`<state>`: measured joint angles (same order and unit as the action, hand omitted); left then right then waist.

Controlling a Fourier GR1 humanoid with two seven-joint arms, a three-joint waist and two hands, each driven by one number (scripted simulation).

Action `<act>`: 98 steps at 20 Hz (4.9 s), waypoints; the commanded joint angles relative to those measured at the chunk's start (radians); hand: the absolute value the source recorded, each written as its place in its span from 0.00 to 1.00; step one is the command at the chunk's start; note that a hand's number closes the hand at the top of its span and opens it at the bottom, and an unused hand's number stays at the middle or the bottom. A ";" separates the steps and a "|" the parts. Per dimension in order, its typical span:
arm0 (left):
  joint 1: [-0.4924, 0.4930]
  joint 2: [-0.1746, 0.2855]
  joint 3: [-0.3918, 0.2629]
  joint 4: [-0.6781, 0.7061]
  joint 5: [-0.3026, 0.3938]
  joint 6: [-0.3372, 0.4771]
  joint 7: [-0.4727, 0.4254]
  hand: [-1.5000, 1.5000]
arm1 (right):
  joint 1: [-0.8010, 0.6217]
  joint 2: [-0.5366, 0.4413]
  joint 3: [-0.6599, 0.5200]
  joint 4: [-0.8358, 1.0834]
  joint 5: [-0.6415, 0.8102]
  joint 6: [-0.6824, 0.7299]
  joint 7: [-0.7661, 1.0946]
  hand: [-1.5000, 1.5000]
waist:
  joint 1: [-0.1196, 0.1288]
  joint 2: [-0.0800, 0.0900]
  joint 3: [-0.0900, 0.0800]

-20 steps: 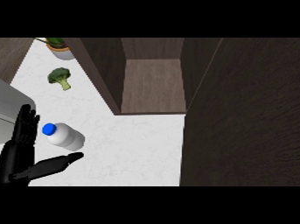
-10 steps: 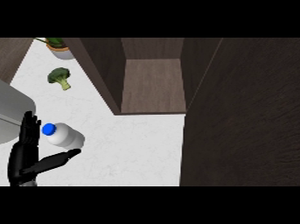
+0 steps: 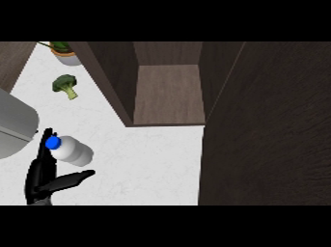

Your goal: Pick up the bottled water, place it into the cabinet and close the cabinet

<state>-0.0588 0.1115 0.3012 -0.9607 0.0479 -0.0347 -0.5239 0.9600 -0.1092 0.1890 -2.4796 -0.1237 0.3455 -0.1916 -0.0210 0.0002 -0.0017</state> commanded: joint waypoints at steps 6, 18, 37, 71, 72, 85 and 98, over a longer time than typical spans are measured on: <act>-0.075 -0.023 0.031 0.226 0.038 -0.057 -0.191 0.00 | 0.081 0.003 0.013 -0.135 -0.046 0.005 0.032 0.00 | 0.006 0.000 0.000; -0.262 0.005 0.107 0.541 0.097 -0.133 -0.349 1.00 | 0.066 -0.003 -0.008 -0.130 -0.047 0.023 0.032 0.00 | -0.005 0.004 -0.001; -0.263 -0.111 -0.180 0.366 0.228 -0.228 -0.267 1.00 | 0.100 0.007 -0.049 -0.107 -0.089 0.032 0.003 0.00 | 0.009 -0.006 0.002; -0.895 -0.112 -0.647 0.442 0.537 0.541 0.120 1.00 | -0.044 0.005 -0.152 -0.002 -0.138 0.081 -0.022 0.00 | -0.041 0.014 0.002; -0.912 -0.112 -0.647 0.480 0.525 0.534 0.111 1.00 | -0.027 0.019 -0.126 -0.017 -0.124 0.077 -0.017 0.00 | -0.046 0.015 0.001; -0.993 -0.080 -0.536 0.754 0.492 0.629 0.001 1.00 | -0.050 0.011 -0.140 -0.016 -0.131 0.101 -0.013 0.00 | -0.067 0.035 -0.001; -1.119 -0.044 -0.578 0.890 0.403 0.723 -0.022 0.00 | -0.078 -0.007 -0.161 0.039 -0.126 0.140 -0.042 0.00 | -0.089 0.042 0.000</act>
<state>-1.1540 0.0488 -0.2726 -0.0991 0.4661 0.6827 -0.5381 0.8796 -0.1056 0.0343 -2.4081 -0.1951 0.4745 -0.2491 -0.1026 0.0378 -0.0016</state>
